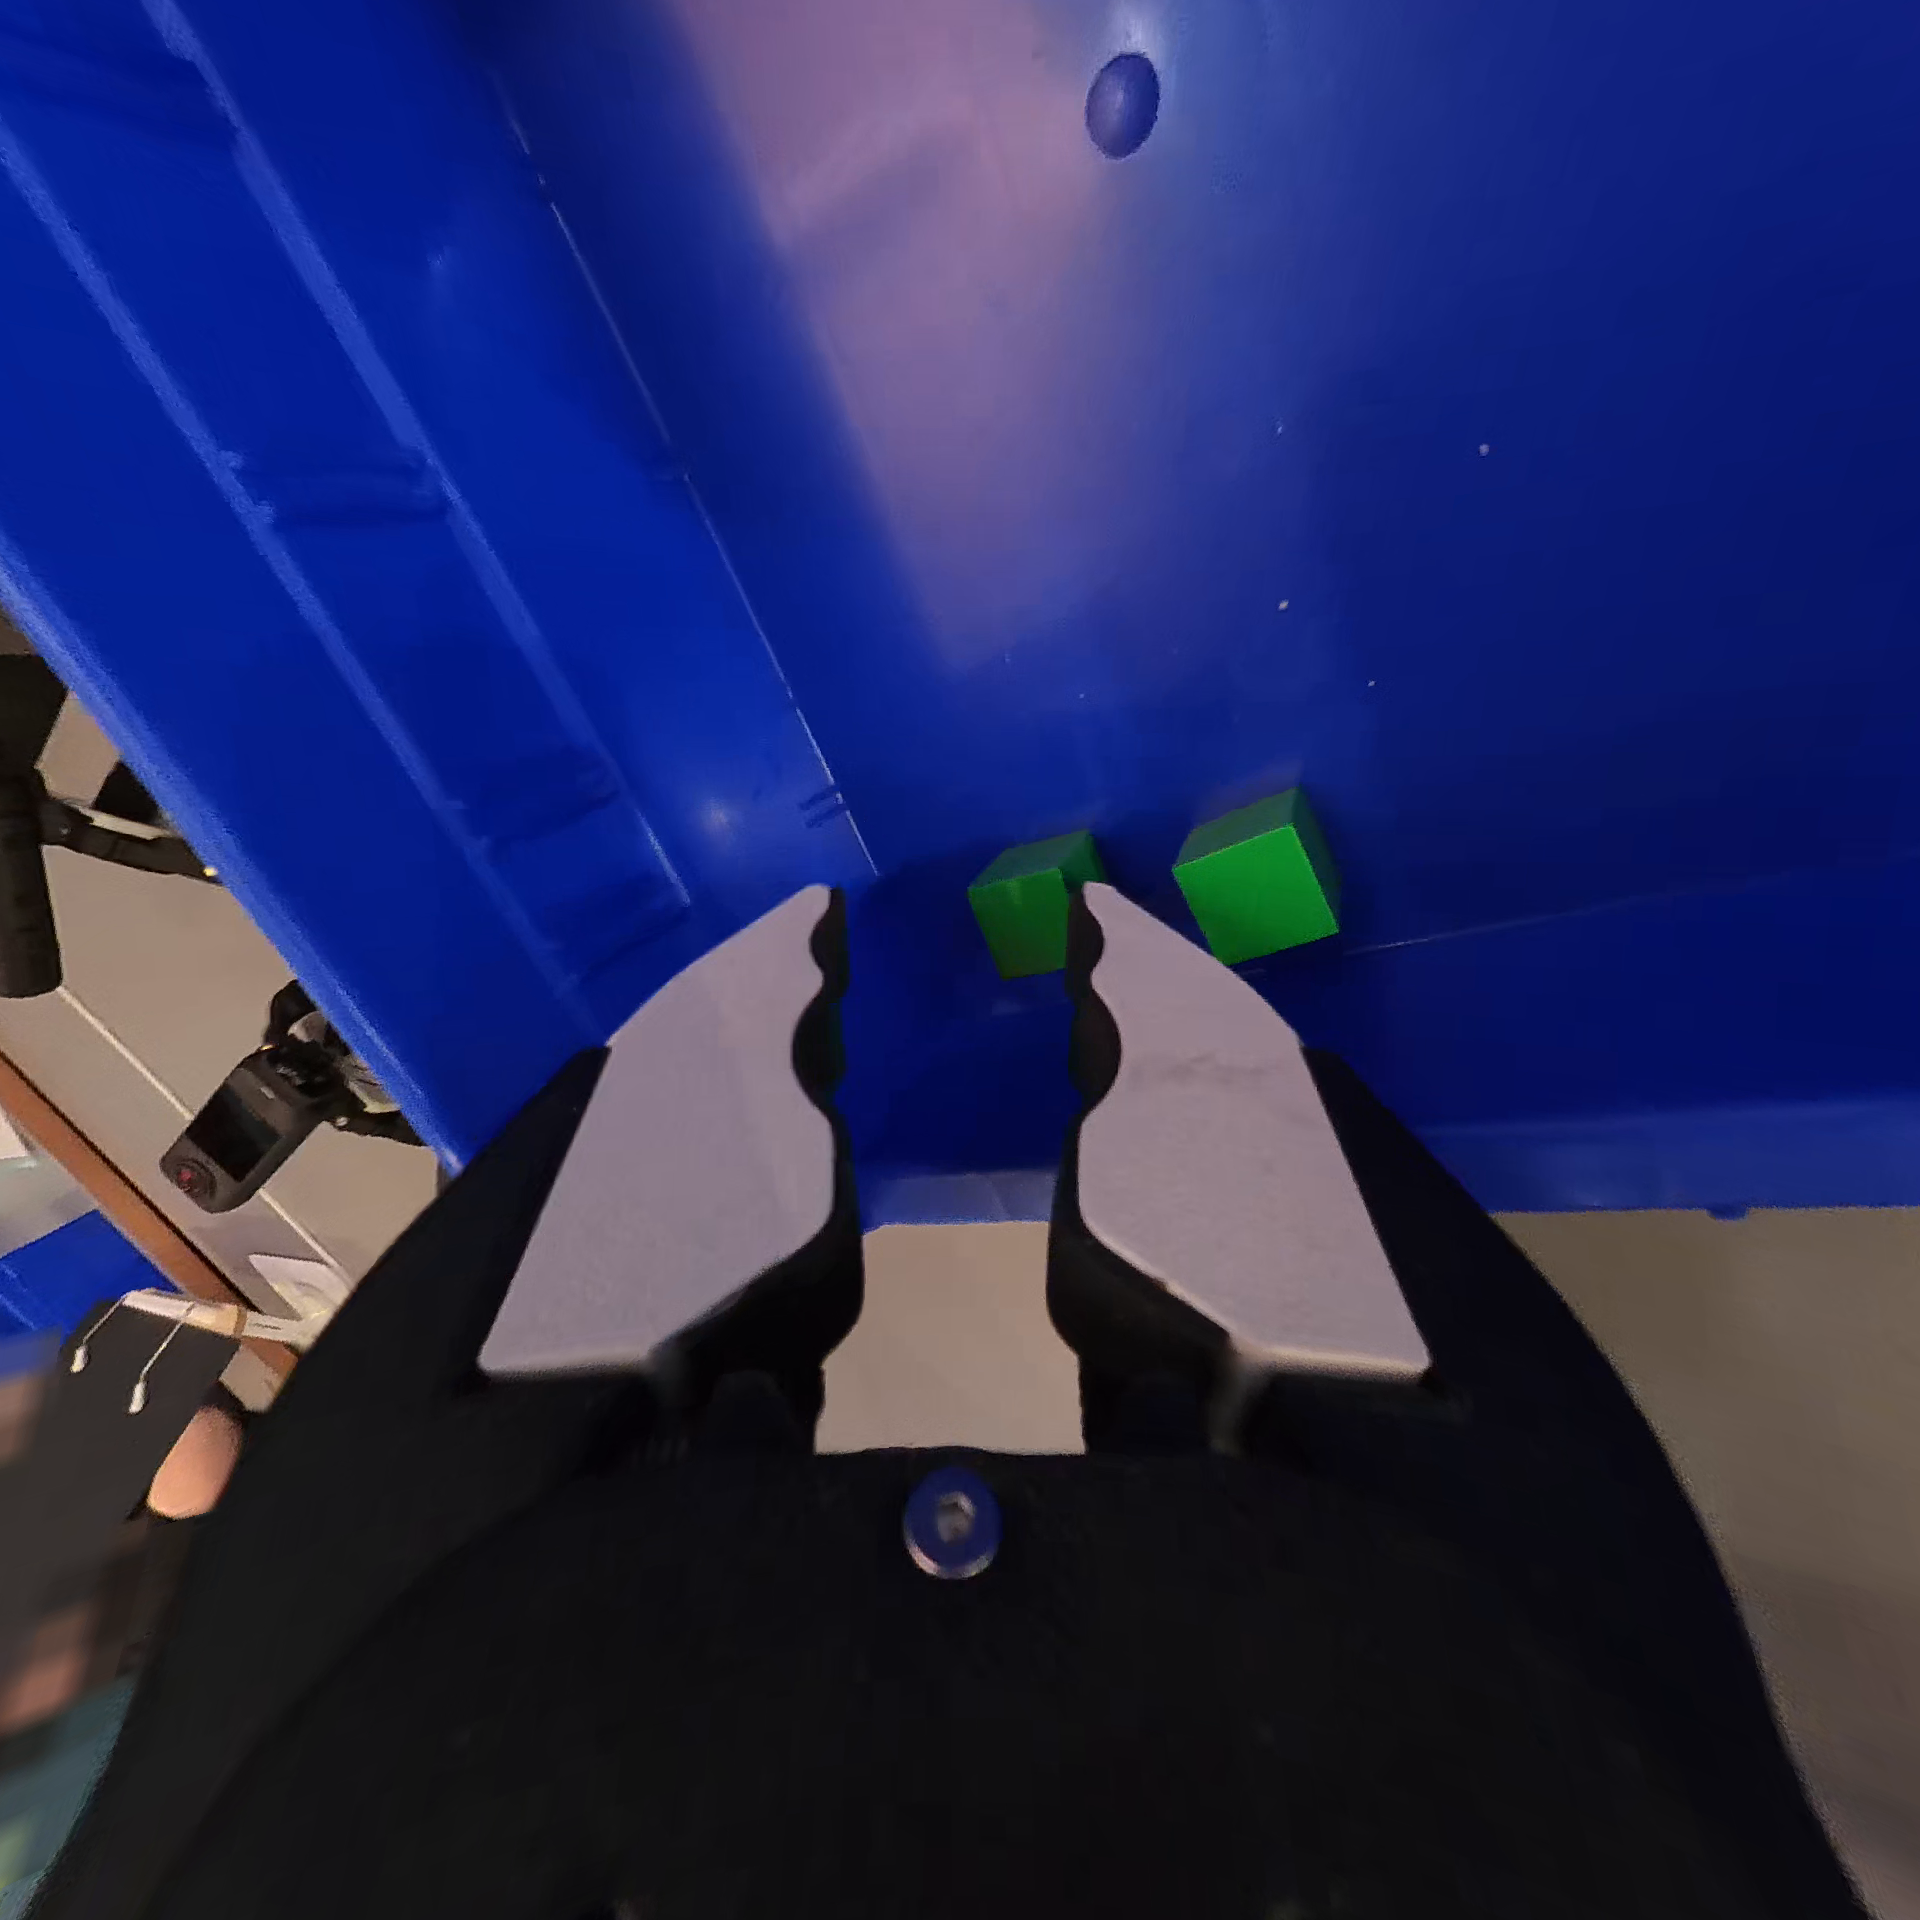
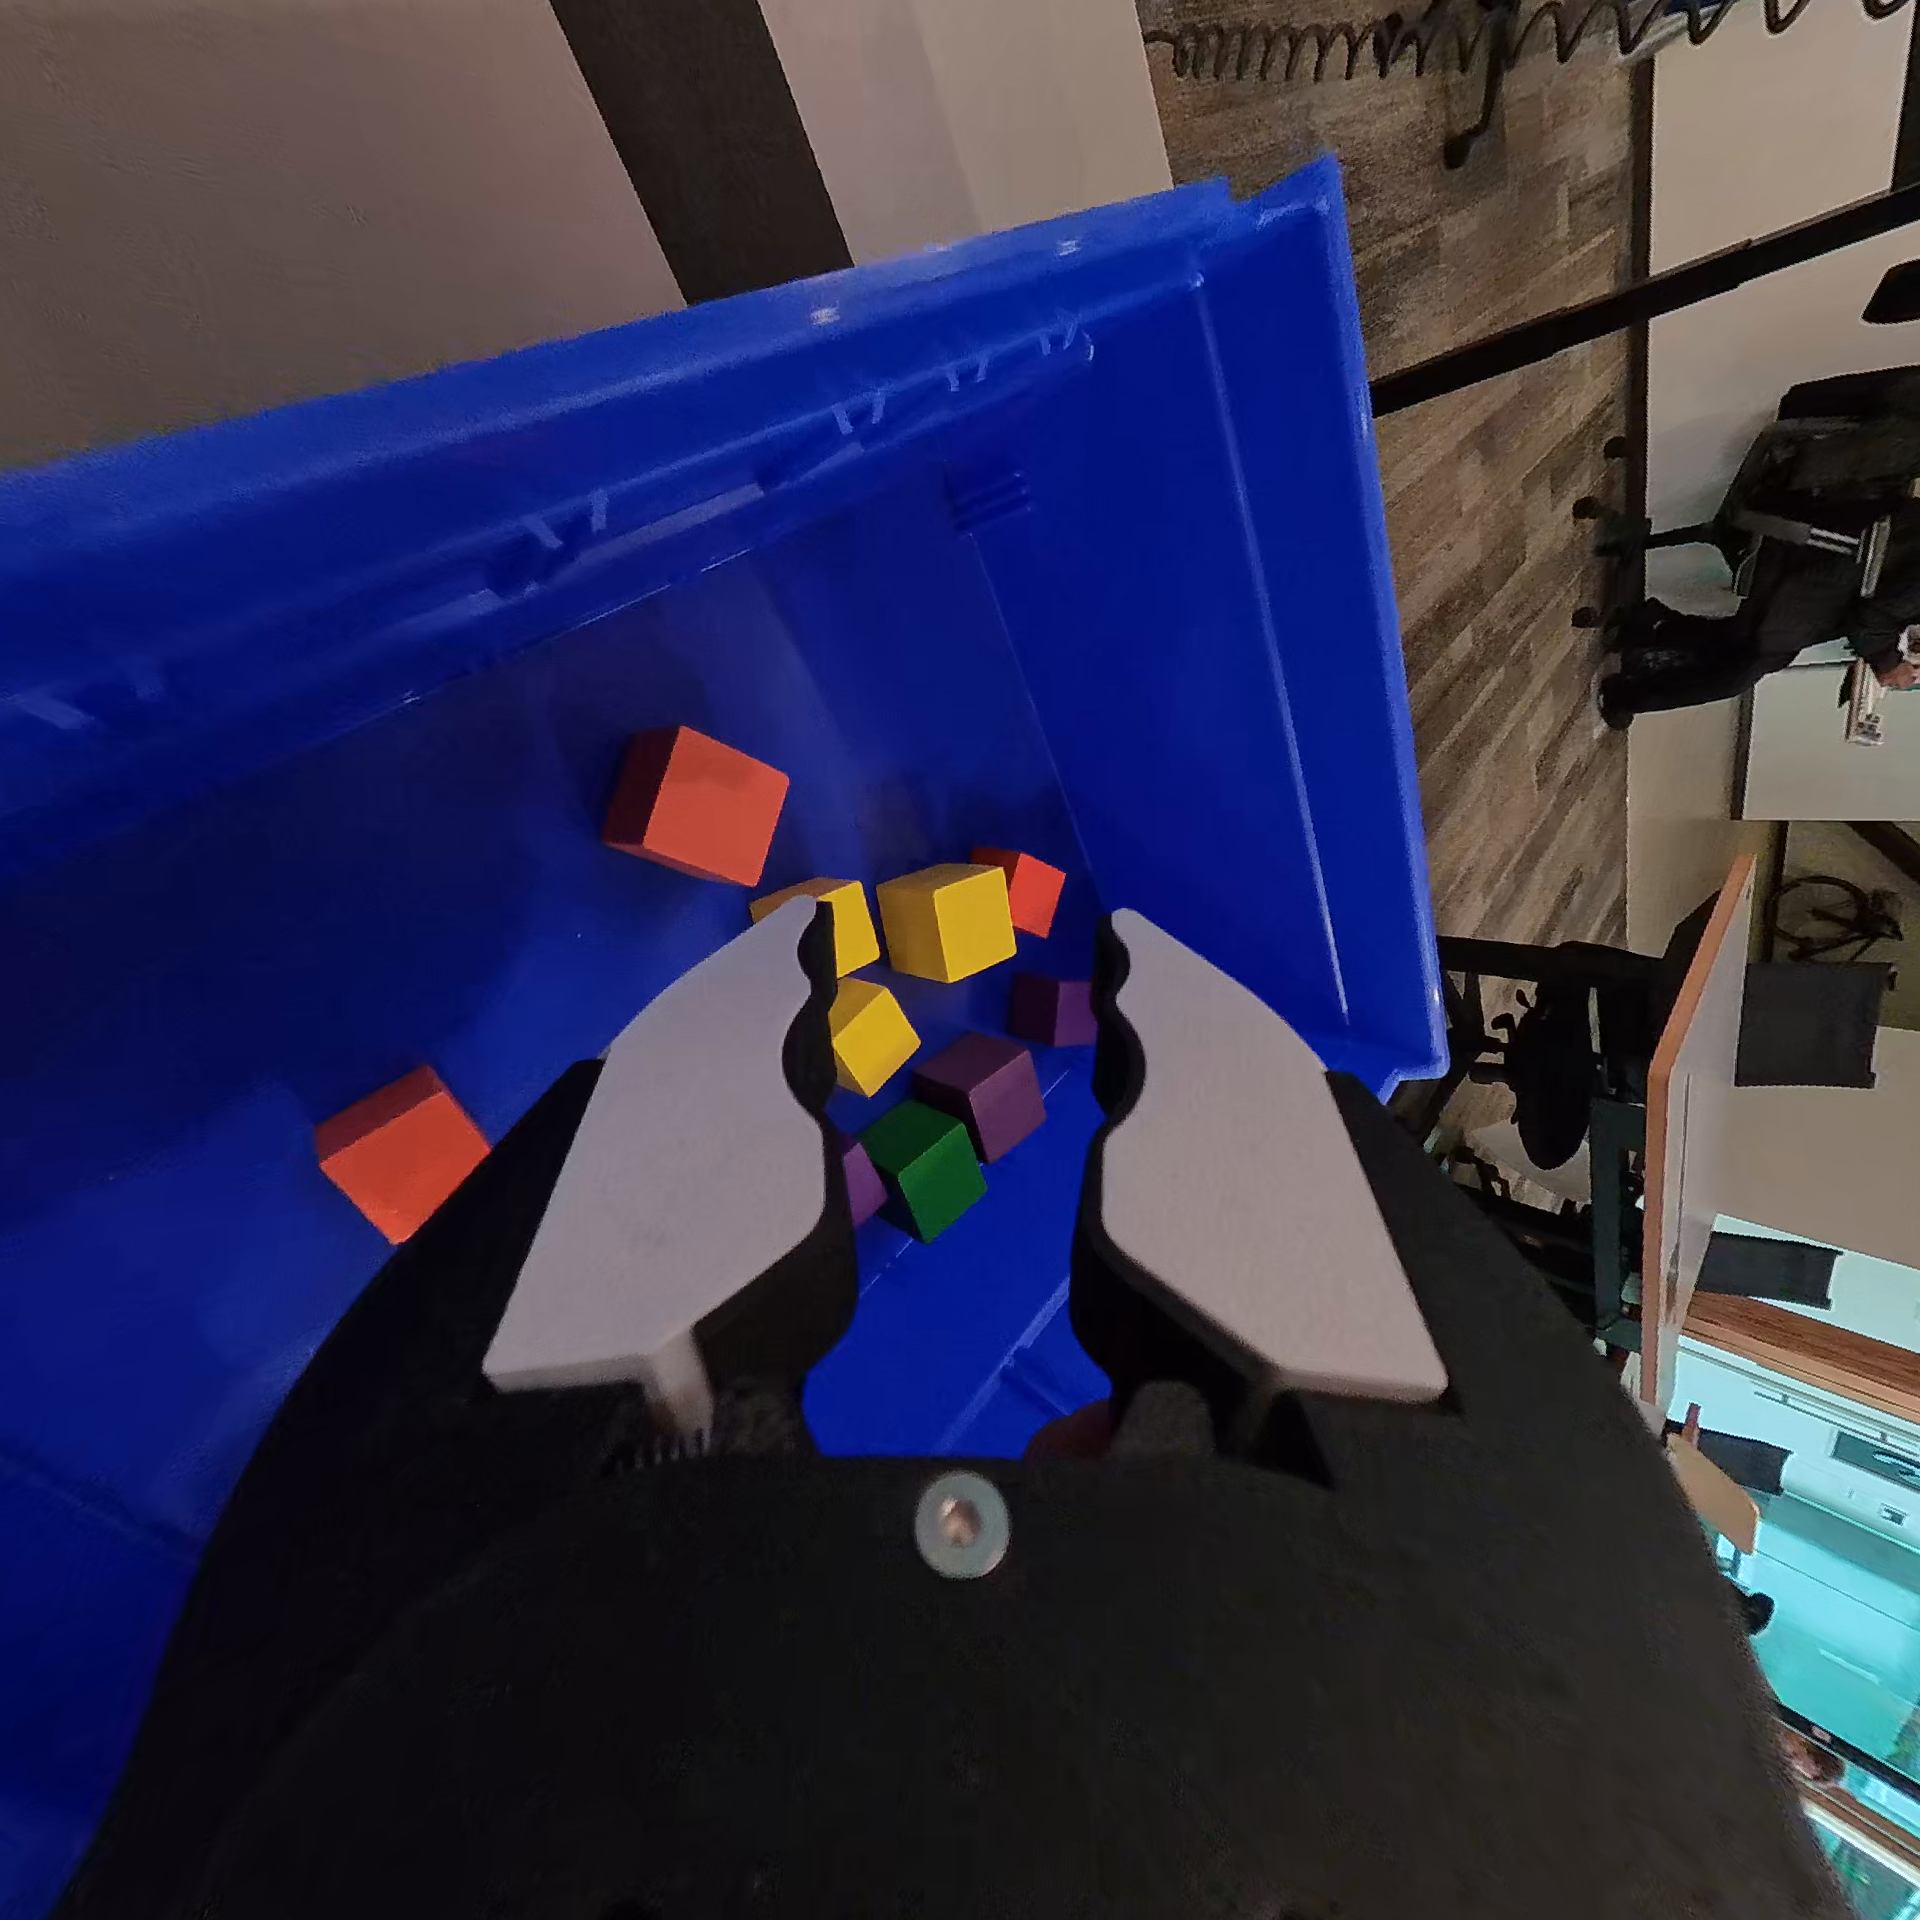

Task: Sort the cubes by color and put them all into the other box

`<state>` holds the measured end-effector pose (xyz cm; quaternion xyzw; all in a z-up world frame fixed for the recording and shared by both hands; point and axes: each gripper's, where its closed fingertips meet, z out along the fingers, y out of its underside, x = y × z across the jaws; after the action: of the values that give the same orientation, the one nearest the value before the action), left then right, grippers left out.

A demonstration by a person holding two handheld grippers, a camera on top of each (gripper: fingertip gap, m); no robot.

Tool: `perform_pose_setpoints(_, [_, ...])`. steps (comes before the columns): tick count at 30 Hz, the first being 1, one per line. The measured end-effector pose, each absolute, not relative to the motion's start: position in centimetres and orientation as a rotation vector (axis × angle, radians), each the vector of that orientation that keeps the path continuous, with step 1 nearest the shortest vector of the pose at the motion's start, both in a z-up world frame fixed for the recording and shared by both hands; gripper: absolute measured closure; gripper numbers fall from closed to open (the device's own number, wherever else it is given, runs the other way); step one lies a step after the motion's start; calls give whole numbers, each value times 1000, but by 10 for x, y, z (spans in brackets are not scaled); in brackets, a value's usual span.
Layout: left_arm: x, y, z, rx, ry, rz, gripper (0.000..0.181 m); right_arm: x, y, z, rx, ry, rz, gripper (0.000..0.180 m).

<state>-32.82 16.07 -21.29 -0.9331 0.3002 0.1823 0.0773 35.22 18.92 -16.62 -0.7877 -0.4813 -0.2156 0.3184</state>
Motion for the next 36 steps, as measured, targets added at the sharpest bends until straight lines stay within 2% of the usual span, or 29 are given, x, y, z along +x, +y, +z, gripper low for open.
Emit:
perform_pose_setpoints(2, [-325,160,-216,-2816,899,493,149,352,189,-166,-2070,-1267,-568,132])
perform_pose_setpoints(8, [-320,152,-215,-2857,879,392,137,352,189,-164,-2065,-1266,-565,133])
perform_pose_setpoints(16, [-324,152,-219,-2897,853,360,147,347,188,-169,-2062,-1295,-573,133])
perform_pose_setpoints(27, [-331,167,-196,-2726,917,486,146,346,189,-165,-2043,-1290,-577,134])
perform_pose_setpoints(36, [-328,155,-215,-2783,1047,427,143,340,188,-170,-2033,-1323,-590,134])
